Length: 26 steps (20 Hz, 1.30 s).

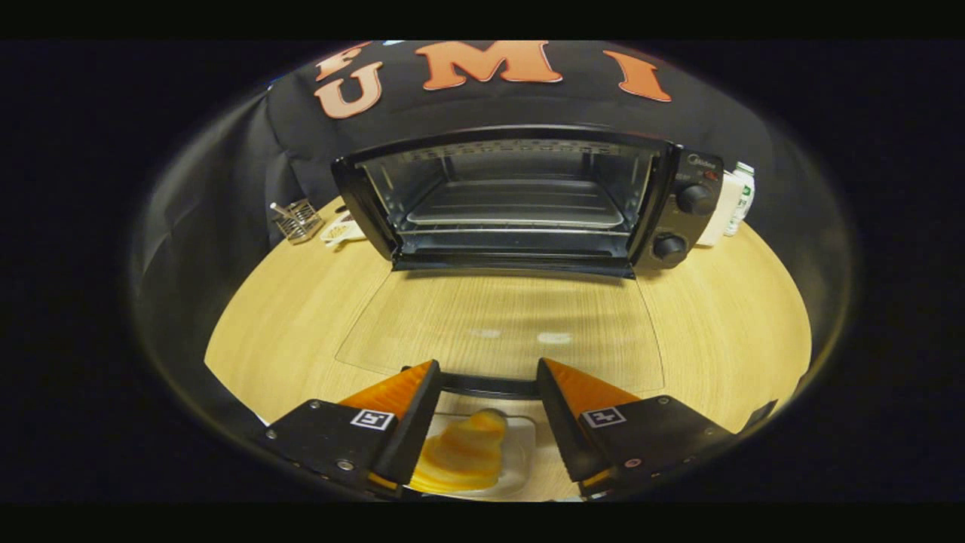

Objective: Open the toaster oven, put the food inside, and close the toaster oven door.

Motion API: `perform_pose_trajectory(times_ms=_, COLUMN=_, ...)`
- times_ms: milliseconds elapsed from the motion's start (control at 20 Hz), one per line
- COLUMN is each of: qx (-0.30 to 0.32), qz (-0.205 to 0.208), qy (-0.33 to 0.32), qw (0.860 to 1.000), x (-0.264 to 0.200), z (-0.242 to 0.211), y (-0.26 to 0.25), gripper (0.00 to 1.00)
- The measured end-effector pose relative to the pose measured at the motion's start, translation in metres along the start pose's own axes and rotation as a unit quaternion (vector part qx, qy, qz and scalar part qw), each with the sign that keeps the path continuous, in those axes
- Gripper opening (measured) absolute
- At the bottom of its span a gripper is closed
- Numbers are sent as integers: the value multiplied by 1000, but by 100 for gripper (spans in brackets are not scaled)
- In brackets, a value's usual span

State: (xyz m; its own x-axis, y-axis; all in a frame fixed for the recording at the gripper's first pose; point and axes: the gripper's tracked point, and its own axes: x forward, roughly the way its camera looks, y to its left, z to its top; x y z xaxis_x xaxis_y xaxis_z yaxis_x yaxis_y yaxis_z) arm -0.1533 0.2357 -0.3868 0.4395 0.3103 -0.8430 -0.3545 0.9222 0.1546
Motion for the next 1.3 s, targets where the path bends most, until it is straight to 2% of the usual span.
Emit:
perform_pose_trajectory(times_ms=300, qx=-13, qz=-6, qy=0, qw=1000, x=12, z=7, y=-6, gripper=75)
perform_pose_trajectory(times_ms=600, qx=30, qz=-24, qy=-5, qw=999, x=-1, z=7, y=-15, gripper=71)
perform_pose_trajectory(times_ms=750, qx=-4, qz=-44, qy=-11, qw=999, x=-22, z=-5, y=-20, gripper=80)
perform_pose_trajectory(times_ms=900, qx=-6, qz=-52, qy=-16, qw=998, x=-49, z=-9, y=-11, gripper=88)
perform_pose_trajectory(times_ms=1100, qx=28, qz=-53, qy=21, qw=998, x=-76, z=-38, y=8, gripper=96)
perform_pose_trajectory(times_ms=1300, qx=68, qz=-66, qy=67, qw=993, x=-83, z=-72, y=11, gripper=98)
